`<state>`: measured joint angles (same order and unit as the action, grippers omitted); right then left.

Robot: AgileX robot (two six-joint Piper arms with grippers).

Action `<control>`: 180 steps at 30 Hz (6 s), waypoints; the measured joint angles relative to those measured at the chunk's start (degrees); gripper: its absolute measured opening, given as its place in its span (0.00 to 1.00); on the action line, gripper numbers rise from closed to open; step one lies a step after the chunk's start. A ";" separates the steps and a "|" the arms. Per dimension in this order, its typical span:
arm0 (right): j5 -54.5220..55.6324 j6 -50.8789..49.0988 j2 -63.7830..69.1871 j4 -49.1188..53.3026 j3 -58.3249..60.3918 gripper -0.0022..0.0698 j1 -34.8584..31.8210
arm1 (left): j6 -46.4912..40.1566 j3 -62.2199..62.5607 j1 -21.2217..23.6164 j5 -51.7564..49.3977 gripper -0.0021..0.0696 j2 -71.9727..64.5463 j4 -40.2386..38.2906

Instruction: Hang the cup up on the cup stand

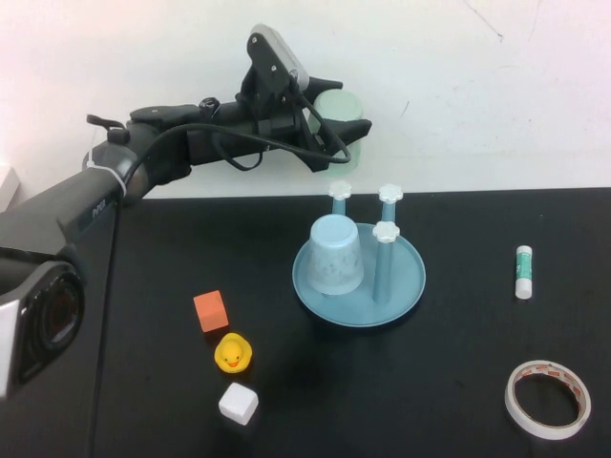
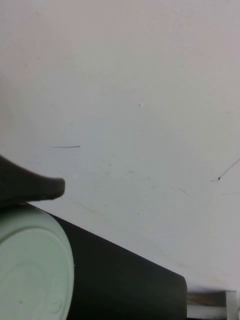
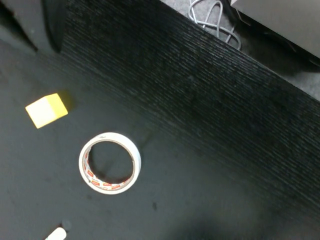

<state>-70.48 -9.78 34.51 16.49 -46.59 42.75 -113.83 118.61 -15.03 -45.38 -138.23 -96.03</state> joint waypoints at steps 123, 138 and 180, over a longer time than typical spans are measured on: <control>28.02 11.81 -10.74 -0.19 21.86 0.03 0.00 | 76.65 -94.15 6.62 16.87 0.03 121.39 74.03; 28.02 11.81 -10.74 -0.28 21.86 0.03 0.00 | 85.60 -111.75 10.20 32.43 0.03 128.95 86.03; 27.94 11.60 -11.26 -0.39 21.86 0.03 0.00 | 114.26 -119.49 11.97 26.52 0.03 139.03 91.65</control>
<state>-42.54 1.82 23.25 16.10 -24.73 42.75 0.43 -0.88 -3.07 -18.86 0.80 -4.38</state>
